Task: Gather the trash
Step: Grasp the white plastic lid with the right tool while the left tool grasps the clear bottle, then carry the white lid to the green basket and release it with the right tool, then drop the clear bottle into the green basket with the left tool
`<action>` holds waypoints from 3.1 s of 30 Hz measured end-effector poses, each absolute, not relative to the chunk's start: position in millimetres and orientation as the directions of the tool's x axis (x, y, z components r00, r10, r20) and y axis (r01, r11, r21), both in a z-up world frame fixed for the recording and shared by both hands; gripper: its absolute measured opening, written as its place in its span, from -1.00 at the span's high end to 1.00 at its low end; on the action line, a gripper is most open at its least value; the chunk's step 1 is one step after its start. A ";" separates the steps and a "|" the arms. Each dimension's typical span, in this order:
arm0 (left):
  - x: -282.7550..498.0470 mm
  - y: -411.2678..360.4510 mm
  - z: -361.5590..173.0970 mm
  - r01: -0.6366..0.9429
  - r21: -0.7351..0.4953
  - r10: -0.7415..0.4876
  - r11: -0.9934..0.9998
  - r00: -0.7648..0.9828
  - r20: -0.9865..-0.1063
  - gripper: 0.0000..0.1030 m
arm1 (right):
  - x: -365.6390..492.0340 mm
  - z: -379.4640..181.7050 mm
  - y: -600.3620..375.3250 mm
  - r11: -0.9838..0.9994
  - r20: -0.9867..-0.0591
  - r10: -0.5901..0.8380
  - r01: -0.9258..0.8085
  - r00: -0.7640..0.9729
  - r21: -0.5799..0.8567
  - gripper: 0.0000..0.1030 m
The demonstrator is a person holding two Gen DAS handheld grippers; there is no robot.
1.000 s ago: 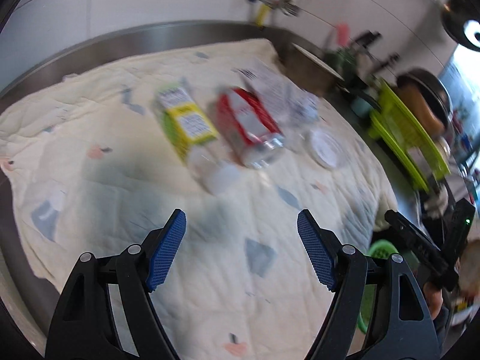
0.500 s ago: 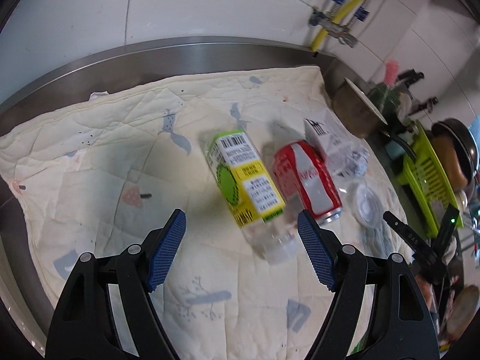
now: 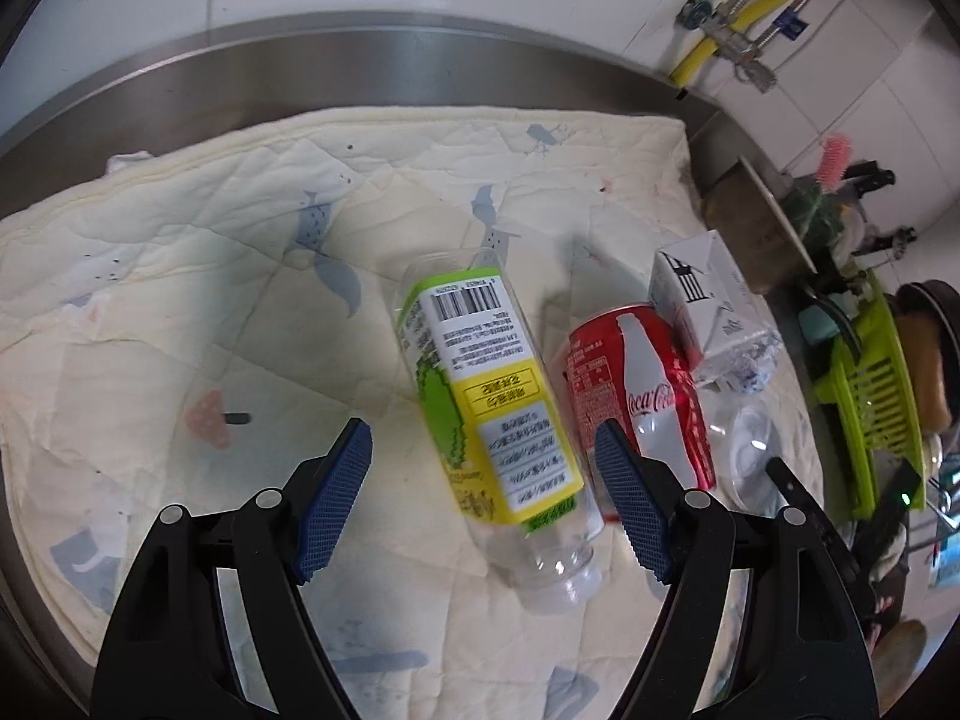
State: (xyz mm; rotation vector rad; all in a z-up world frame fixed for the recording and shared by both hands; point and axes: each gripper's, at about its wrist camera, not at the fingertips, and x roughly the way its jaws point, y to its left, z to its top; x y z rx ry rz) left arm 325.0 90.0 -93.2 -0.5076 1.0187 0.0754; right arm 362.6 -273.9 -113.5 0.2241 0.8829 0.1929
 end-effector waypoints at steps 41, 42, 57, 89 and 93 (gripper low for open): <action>266.7 82.8 -71.9 -0.225 -0.343 -0.165 0.912 0.564 -0.809 0.16 | 74.3 -145.8 -431.3 0.970 -0.770 -0.069 0.222 0.635 0.096 0.89; 261.7 81.5 -68.5 -0.212 -0.350 -0.175 0.912 0.571 -0.802 0.16 | 70.0 -152.7 -435.8 0.967 -0.778 -0.085 0.239 0.622 0.086 0.89; 202.6 -50.7 -41.8 0.157 -0.424 -0.440 0.892 0.519 -0.733 0.17 | 48.2 -218.5 -477.1 0.924 -0.854 -0.201 0.382 0.480 -0.002 0.70; 128.2 -416.7 -221.7 0.539 -0.371 -0.427 0.756 -0.023 -0.904 0.14 | -66.1 -139.4 -515.6 0.886 -0.700 -0.225 0.441 0.678 0.143 0.00; 123.1 -421.1 -228.7 0.539 -0.383 -0.424 0.750 -0.052 -0.904 0.01 | -69.5 -137.8 -518.9 0.881 -0.696 -0.229 0.449 0.681 0.148 0.00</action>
